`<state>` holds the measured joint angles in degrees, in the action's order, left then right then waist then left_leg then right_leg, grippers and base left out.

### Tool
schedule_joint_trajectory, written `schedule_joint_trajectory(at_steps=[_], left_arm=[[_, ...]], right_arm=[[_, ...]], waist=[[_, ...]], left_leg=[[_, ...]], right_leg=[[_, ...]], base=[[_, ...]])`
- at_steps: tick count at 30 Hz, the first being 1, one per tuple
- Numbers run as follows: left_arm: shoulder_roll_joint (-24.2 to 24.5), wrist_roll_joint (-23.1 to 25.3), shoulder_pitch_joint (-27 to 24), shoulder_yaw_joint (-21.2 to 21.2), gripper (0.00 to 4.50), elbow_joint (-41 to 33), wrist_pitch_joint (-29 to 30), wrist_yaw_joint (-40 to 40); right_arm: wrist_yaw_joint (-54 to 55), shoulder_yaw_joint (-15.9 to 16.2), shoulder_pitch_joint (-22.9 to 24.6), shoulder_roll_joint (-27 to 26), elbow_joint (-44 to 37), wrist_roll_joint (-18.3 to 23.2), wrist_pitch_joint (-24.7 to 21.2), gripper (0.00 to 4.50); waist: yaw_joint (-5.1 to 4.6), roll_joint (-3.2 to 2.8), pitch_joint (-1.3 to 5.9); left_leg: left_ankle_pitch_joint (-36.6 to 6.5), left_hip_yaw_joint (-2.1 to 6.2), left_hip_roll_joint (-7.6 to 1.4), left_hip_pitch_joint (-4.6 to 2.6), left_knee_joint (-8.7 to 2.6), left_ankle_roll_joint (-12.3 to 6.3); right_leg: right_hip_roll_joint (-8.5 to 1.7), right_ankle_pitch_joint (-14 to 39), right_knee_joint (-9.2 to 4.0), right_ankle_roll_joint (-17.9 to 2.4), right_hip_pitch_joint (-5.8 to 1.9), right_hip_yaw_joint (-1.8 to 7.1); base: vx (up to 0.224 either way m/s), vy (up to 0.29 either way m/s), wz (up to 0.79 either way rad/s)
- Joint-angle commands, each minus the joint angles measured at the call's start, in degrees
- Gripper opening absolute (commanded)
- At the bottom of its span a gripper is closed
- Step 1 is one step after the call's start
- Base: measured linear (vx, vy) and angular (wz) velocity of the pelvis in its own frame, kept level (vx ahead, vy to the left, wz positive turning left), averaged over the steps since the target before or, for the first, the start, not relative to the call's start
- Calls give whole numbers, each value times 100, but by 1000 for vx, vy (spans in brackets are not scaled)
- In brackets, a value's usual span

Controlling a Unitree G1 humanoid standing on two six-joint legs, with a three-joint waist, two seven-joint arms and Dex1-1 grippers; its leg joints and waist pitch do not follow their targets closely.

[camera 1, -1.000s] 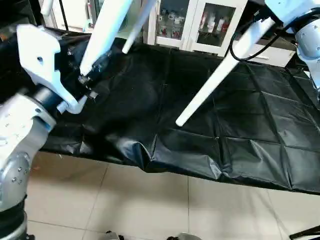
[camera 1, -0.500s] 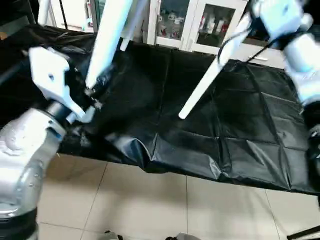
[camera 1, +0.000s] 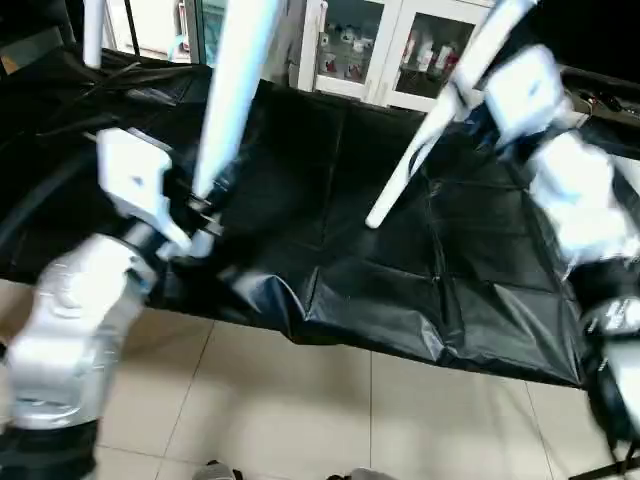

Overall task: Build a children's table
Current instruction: Flip table

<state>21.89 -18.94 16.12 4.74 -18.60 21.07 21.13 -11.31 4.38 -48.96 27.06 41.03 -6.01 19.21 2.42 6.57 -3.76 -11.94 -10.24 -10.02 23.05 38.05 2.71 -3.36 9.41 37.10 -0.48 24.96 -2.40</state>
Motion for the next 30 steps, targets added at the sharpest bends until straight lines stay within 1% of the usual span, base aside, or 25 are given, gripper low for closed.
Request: schedule_joint_trajectory(at_steps=[1, 2, 3, 4, 5, 6, 7, 8, 9, 10, 11, 12, 13, 14, 15, 18, 19, 20, 21, 22, 24, 26, 27, 28, 30], left_arm=[[-174, 41, 164, -193, 163, 155, -266, -2], [-194, 59, 172, -205, 162, 188, -293, -8], [-315, 195, 240, -290, 162, 447, -493, -38], [-315, 195, 240, -290, 161, 447, -493, -38], [-351, 253, 258, -316, 161, 537, -567, -57], [-378, 300, 271, -334, 161, 604, -627, -67], [-389, 385, 270, -383, 161, 694, -715, -71], [-399, 449, 268, -415, 161, 756, -782, -66], [-403, 456, 266, -421, 161, 767, -794, -63], [-436, 518, 251, -469, 159, 858, -898, -45], [-455, 564, 240, -497, 159, 916, -969, -38], [-496, 625, 214, -533, 159, 1039, -1097, -28], [-519, 652, 209, -541, 159, 1108, -1164, -21], [-546, 730, 203, -561, 159, 1235, -1301, -42], [-562, 760, 203, -564, 159, 1296, -1357, -59], [-646, 862, 230, -628, 159, 1638, -1611, -37], [-672, 890, 243, -652, 159, 1735, -1678, -17], [-672, 890, 243, -652, 159, 1735, -1678, -17], [-734, 907, 281, -667, 159, 1905, -1744, -16], [-755, 934, 306, -688, 159, 1995, -1790, -17], [-799, 970, 345, -726, 157, 2135, -1840, -6], [-863, 1026, 393, -785, 157, 2312, -1894, 0], [-903, 1054, 423, -811, 157, 2421, -1932, 2], [-944, 1099, 464, -848, 157, 2563, -1986, -3], [-950, 1106, 471, -857, 157, 2592, -2004, 3]], right_arm=[[-219, -213, 240, -93, -283, 353, -327, 364], [-251, -219, 283, -118, -330, 393, -371, 364], [-537, -304, 634, -373, -686, 820, -787, 364], [-537, -304, 634, -373, -686, 820, -787, 364], [-653, -374, 775, -500, -819, 1059, -1003, 364], [-732, -428, 880, -589, -929, 1239, -1180, 364], [-865, -454, 1064, -701, -1038, 1465, -1425, 364], [-949, -461, 1197, -766, -1133, 1609, -1603, 364], [-967, -457, 1231, -779, -1148, 1631, -1629, 364], [-1101, -422, 1498, -871, -1267, 1790, -1826, 364], [-1175, -397, 1657, -918, -1345, 1863, -1938, 364], [-1325, -352, 1929, -995, -1488, 2000, -2095, 364], [-1393, -353, 2032, -1024, -1592, 2064, -2193, 364], [-1496, -354, 2175, -1066, -1695, 2173, -2338, 364], [-1533, -358, 2228, -1084, -1725, 2215, -2391, 364], [-1610, -403, 2458, -1126, -1936, 2339, -2647, 364], [-1610, -425, 2520, -1135, -2032, 2396, -2744, 364], [-1610, -425, 2520, -1135, -2032, 2396, -2744, 364], [-1591, -436, 2602, -1133, -2196, 2412, -2856, 364], [-1593, -454, 2628, -1151, -2262, 2436, -2894, 364], [-1566, -473, 2653, -1181, -2343, 2428, -2933, 364], [-1514, -470, 2659, -1214, -2374, 2393, -2944, 364], [-1463, -468, 2665, -1227, -2384, 2359, -2961, 364], [-1393, -469, 2669, -1238, -2384, 2325, -3000, 364], [-1377, -470, 2672, -1238, -2389, 2320, -3010, 364]], waist=[[7, -51, 426], [7, -51, 426], [7, -42, 427], [7, -42, 427], [-2, -50, 436], [-1, -27, 437], [-2, -32, 437], [2, -20, 439], [1, -21, 433], [21, -21, 433], [15, -17, 429], [25, -19, 429], [40, -29, 424], [42, -21, 432], [40, -15, 425], [42, -33, 407], [44, -33, 407], [47, -30, 403], [49, -27, 410], [60, -55, 397], [61, -46, 401], [58, -42, 406], [66, -43, 403], [66, -35, 404], [74, -39, 408]], left_leg=[[-1167, 72, -251, -139, -510, 148], [-1167, 72, -251, -139, -510, 148], [-1216, 82, -257, -138, -519, 137], [-1216, 82, -257, -138, -519, 137], [-1220, 107, -275, -130, -534, 152], [-1208, 97, -275, -141, -536, 123], [-1218, 104, -279, -146, -535, 132], [-1200, 106, -284, -147, -545, 121], [-1200, 104, -282, -151, -546, 109], [-1153, 105, -296, -160, -549, 137], [-1125, 106, -288, -151, -555, 127], [-1121, 107, -291, -148, -558, 127], [-1187, 111, -301, -164, -569, 150], [-1195, 119, -300, -157, -579, 154], [-1222, 123, -304, -155, -586, 174], [-1410, 129, -301, -170, -594, 250], [-1456, 133, -303, -170, -595, 276], [-1472, 136, -300, -174, -598, 275], [-1498, 141, -304, -181, -595, 293], [-1541, 140, -302, -181, -602, 301], [-1612, 149, -305, -182, -609, 327], [-1589, 153, -302, -176, -609, 341], [-1606, 149, -304, -189, -606, 344], [-1601, 150, -301, -181, -607, 344], [-1582, 153, -308, -188, -608, 347]], right_leg=[[-346, 1327, -423, -702, -275, 231], [-346, 1327, -423, -702, -275, 231], [-355, 1402, -440, -665, -277, 234], [-355, 1402, -440, -665, -277, 234], [-369, 1397, -424, -675, -281, 226], [-368, 1367, -439, -661, -285, 233], [-378, 1388, -434, -680, -273, 232], [-377, 1403, -444, -684, -283, 228], [-375, 1402, -451, -682, -276, 232], [-391, 1393, -446, -689, -271, 232], [-381, 1363, -452, -683, -280, 234], [-389, 1365, -454, -682, -283, 234], [-397, 1432, -466, -671, -264, 237], [-399, 1433, -476, -679, -281, 231], [-402, 1452, -478, -684, -278, 233], [-420, 1746, -511, -636, -259, 233], [-424, 1823, -519, -603, -250, 235], [-420, 1865, -531, -580, -248, 234], [-428, 1901, -522, -577, -242, 231], [-426, 1975, -545, -535, -232, 236], [-431, 2055, -552, -510, -227, 231], [-432, 2033, -553, -521, -227, 228], [-439, 2027, -558, -530, -213, 233], [-438, 2036, -558, -532, -222, 230], [-444, 1998, -548, -543, -223, 230]], base=[[0, 0, 0], [0, 0, 0], [0, 0, 0], [0, 0, 0], [0, 0, 0], [0, 0, 0], [0, 0, 0], [0, 0, 0], [0, 0, 0], [0, 0, 0], [0, 0, 0], [0, 0, 0], [0, 0, 0], [0, 0, 0], [0, 0, 0], [0, 0, 0], [0, 0, 0], [0, 0, 0], [0, 0, 0], [0, 0, 0], [0, 0, 0], [0, 0, 0], [0, 0, 0], [0, 0, 0], [0, 0, 0]])
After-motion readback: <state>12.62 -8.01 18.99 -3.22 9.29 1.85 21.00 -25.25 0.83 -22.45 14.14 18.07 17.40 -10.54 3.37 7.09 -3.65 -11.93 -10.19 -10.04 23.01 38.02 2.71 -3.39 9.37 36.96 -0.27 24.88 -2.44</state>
